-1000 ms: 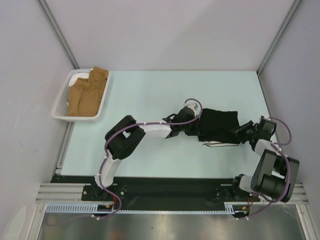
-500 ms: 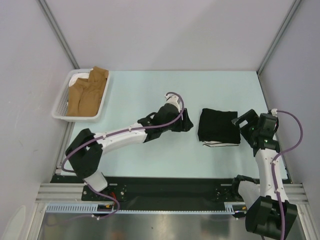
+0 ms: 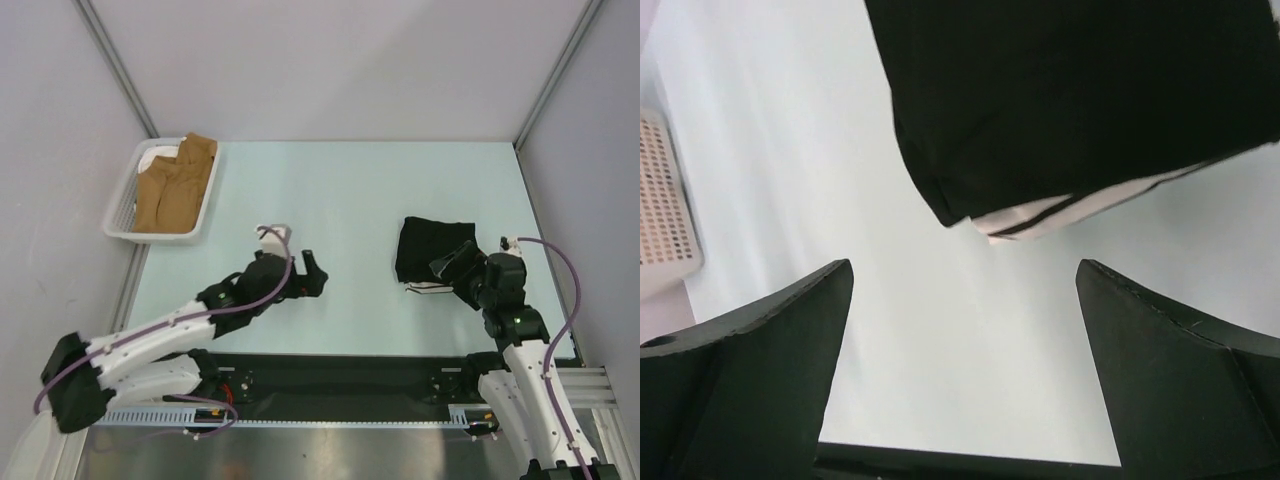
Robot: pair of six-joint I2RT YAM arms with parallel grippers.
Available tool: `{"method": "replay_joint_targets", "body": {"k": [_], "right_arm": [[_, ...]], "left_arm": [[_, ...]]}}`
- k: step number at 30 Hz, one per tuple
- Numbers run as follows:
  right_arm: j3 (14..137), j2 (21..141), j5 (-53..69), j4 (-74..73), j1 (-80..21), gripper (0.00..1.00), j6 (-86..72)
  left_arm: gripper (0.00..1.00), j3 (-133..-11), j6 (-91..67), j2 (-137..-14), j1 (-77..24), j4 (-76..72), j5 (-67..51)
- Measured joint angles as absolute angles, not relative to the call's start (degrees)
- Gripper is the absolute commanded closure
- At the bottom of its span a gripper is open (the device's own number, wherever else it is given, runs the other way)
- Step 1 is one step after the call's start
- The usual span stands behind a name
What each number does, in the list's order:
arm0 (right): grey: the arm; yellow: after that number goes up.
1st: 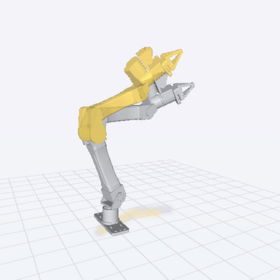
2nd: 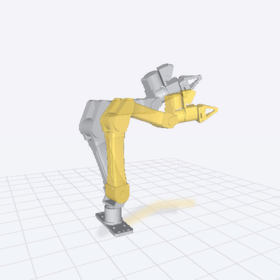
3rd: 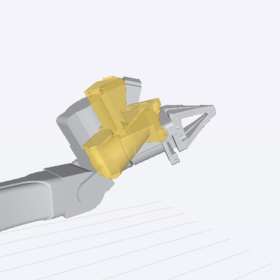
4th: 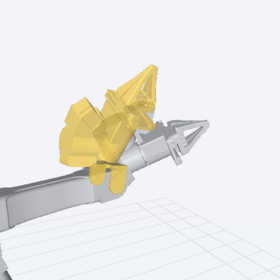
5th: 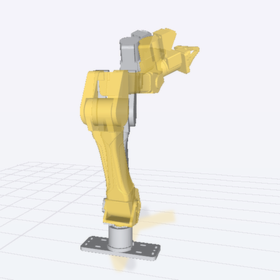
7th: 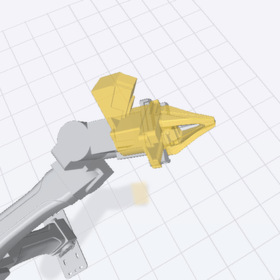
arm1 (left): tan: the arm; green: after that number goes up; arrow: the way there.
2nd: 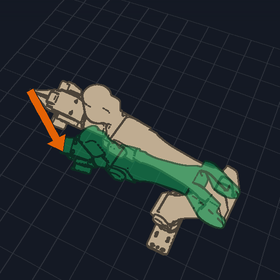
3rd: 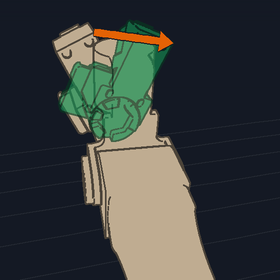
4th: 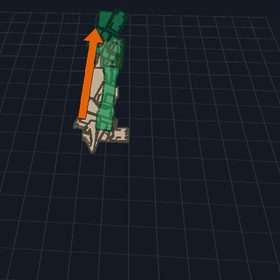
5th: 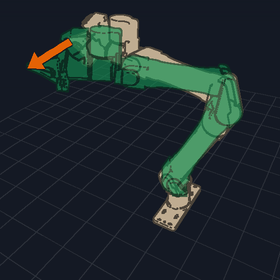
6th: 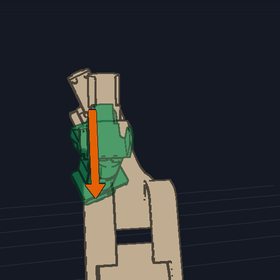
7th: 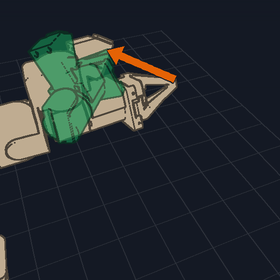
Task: Fold and stack the tank tops
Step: Neatly place the folded tank top to the corner
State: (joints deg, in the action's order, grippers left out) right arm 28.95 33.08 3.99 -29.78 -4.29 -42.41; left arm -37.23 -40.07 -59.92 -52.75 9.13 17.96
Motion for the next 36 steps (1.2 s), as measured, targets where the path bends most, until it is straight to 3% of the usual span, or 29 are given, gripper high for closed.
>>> {"method": "replay_joint_targets", "body": {"k": [7, 8, 9, 13, 20, 36], "right_arm": [[24.93, 32.53, -0.47, -33.61, -9.78, 0.0, -47.51], [24.43, 32.42, -0.86, -34.04, -10.09, 0.02, -48.16], [23.81, 32.34, -1.04, -34.26, -10.33, 0.12, -48.75], [21.3, 31.4, 3.86, -29.85, -13.89, 0.05, -46.5], [21.69, 27.99, -0.99, -22.17, -26.13, 0.0, -37.34], [16.1, 25.02, -1.85, -9.43, -26.89, 0.02, -26.15]], "left_arm": [[0.0, -22.22, -40.42, -31.44, -52.75, 12.95, 24.84], [0.0, -20.88, -40.4, -27.92, -52.77, 14.22, 25.58], [0.0, -19.9, -40.29, -24.64, -52.77, 15.29, 26.37], [0.0, -18.15, -39.4, -17.02, -52.77, 18.35, 28.27], [0.0, -16.93, -35.9, -15.77, -52.77, 19.92, 28.95], [0.0, -16.05, -33.89, -16.97, -52.77, 18.52, 28.32]]}}
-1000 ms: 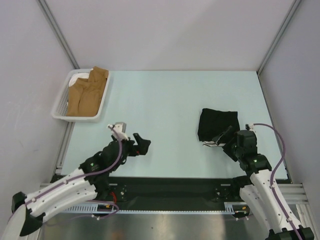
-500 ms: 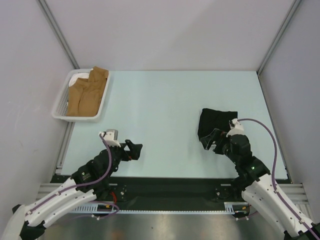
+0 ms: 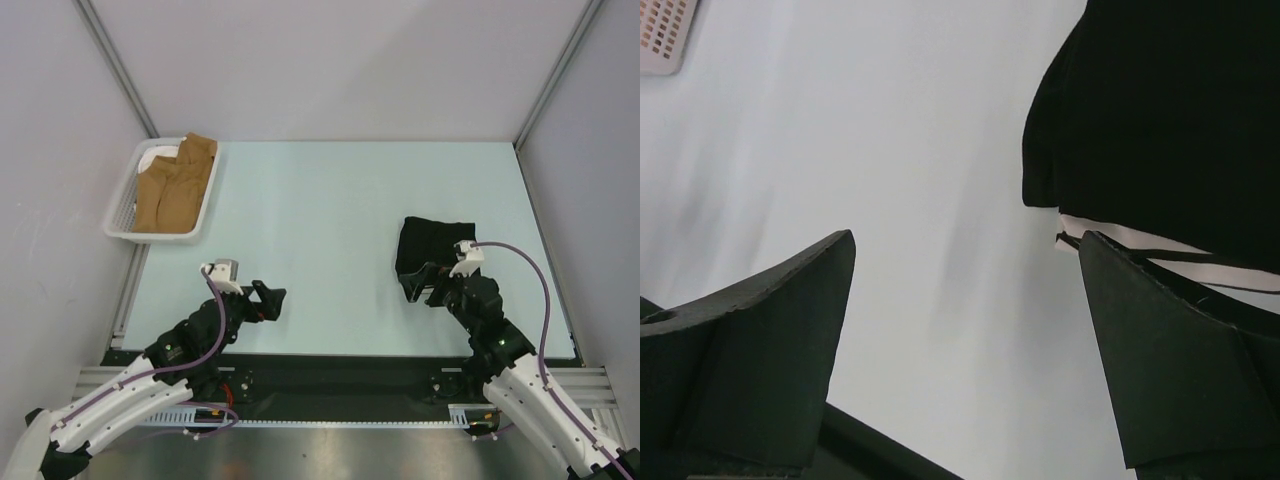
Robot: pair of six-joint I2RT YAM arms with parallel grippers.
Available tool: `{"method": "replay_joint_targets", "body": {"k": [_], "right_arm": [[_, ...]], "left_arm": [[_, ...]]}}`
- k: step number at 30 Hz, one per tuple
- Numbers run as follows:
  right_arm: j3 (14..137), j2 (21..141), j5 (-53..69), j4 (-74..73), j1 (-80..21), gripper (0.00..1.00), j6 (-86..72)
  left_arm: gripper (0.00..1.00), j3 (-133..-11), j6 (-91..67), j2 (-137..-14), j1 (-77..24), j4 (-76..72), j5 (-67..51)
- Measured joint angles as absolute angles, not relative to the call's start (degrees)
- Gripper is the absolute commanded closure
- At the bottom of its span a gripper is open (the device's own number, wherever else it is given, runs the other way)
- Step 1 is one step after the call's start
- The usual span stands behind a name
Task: Fold and stack the tank tops
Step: Neatly place the folded tank top to the corner
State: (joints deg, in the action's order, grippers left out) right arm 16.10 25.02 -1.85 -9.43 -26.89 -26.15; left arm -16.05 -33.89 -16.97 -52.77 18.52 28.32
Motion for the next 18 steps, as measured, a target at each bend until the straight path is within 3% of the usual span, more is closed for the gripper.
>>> {"method": "replay_joint_targets", "body": {"k": [18], "right_arm": [[15.81, 25.52, -1.69, -7.68, -26.89, 0.01, -25.32]], "left_arm": [[0.01, -15.97, -33.3, -16.97, -52.77, 18.11, 28.03]]}}
